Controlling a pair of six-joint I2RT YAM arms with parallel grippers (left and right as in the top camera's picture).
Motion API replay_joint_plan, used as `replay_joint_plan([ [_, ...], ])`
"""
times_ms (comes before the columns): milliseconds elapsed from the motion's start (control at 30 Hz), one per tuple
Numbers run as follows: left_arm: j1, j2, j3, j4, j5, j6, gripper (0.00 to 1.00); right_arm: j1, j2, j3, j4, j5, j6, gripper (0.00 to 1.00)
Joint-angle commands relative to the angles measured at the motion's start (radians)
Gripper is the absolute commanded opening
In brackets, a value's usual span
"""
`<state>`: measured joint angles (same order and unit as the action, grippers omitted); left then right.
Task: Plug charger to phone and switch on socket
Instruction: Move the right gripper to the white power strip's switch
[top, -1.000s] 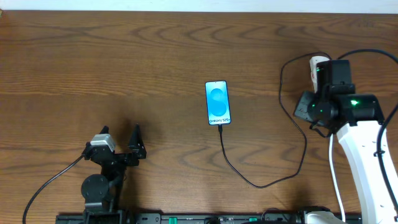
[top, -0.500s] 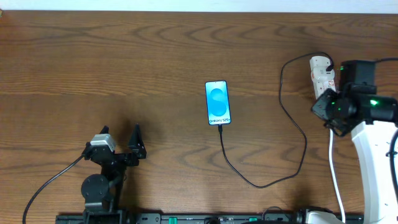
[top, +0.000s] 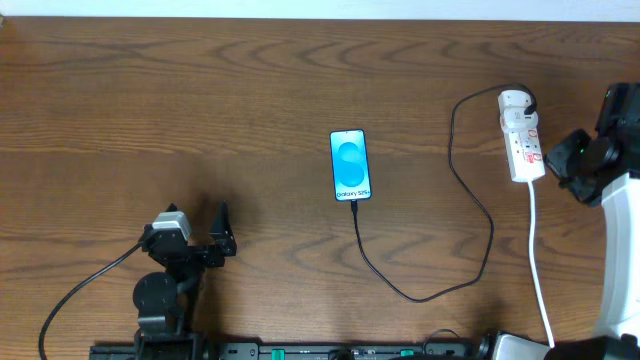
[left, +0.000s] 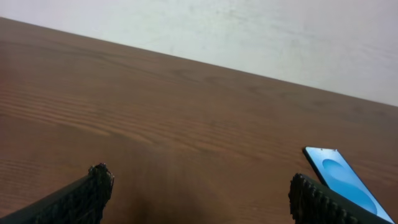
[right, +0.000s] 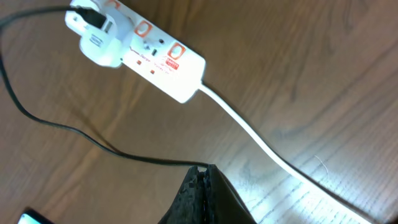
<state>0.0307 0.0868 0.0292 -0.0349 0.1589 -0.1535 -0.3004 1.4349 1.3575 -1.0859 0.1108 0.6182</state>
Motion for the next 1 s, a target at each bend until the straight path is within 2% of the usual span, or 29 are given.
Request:
replay_joint_plan([
  [0, -0.003, 0.02, -0.024, -0.019, 0.016, 0.022, 0.93, -0.008, 0.045, 0.087, 0.0, 0.037, 0.014, 0.02],
  [200, -0.003, 0.04, -0.024, -0.019, 0.016, 0.022, 0.93, -0.009, 0.167, 0.201, 0.001, 0.04, 0.013, 0.01],
  [600, -0.003, 0.042, -0.024, -0.019, 0.016, 0.022, 0.93, -0.008, 0.561, 0.541, -0.065, 0.036, 0.01, 0.01],
  [967, -0.003, 0.042, -0.024, -0.019, 0.016, 0.022, 0.93, -0.01, 0.749, 0.547, 0.034, -0.042, -0.035, 0.02],
])
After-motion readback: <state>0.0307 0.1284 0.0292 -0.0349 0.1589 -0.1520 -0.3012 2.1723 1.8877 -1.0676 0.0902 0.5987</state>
